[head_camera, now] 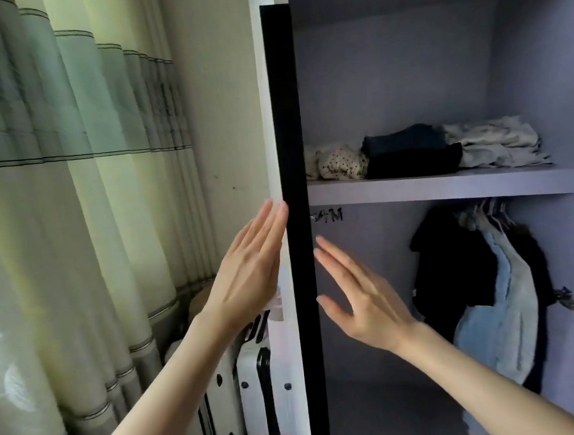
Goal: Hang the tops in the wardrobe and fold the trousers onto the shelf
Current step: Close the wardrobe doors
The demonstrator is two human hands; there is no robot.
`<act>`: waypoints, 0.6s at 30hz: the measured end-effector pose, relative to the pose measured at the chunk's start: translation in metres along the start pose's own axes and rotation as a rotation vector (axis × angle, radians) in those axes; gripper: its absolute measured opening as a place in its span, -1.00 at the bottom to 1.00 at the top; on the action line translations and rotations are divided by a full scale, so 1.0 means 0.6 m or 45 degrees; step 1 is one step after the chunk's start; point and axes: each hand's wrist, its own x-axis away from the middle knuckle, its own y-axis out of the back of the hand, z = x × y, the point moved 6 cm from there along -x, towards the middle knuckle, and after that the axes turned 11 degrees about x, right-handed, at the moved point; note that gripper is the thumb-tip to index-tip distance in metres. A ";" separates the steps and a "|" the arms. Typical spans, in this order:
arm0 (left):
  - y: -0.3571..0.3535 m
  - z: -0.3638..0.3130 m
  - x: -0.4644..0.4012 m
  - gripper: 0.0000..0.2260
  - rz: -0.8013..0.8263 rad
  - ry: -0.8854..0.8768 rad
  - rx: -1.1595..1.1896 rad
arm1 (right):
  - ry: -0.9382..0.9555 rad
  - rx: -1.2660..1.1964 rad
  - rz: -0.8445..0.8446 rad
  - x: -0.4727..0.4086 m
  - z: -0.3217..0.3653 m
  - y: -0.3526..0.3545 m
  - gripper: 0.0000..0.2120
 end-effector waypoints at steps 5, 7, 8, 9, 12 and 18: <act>-0.107 -0.026 -0.083 -0.46 0.197 -0.110 0.265 | -0.175 0.137 -0.023 0.053 -0.095 0.016 -0.58; -0.155 -0.029 -0.114 -0.50 0.259 -0.128 0.305 | -0.223 0.200 0.033 0.068 -0.144 0.020 -0.54; -0.181 -0.029 -0.128 -0.50 0.281 -0.129 0.295 | -0.256 0.229 0.061 0.075 -0.169 0.021 -0.52; -0.209 -0.028 -0.143 -0.49 0.301 -0.126 0.272 | -0.294 0.263 0.083 0.081 -0.194 0.020 -0.49; -0.291 -0.021 -0.184 -0.46 0.377 -0.072 0.151 | -0.385 0.380 0.149 0.089 -0.273 0.014 -0.40; -0.422 0.003 -0.237 -0.45 0.392 0.075 -0.017 | -0.475 0.490 0.333 0.090 -0.409 -0.024 -0.38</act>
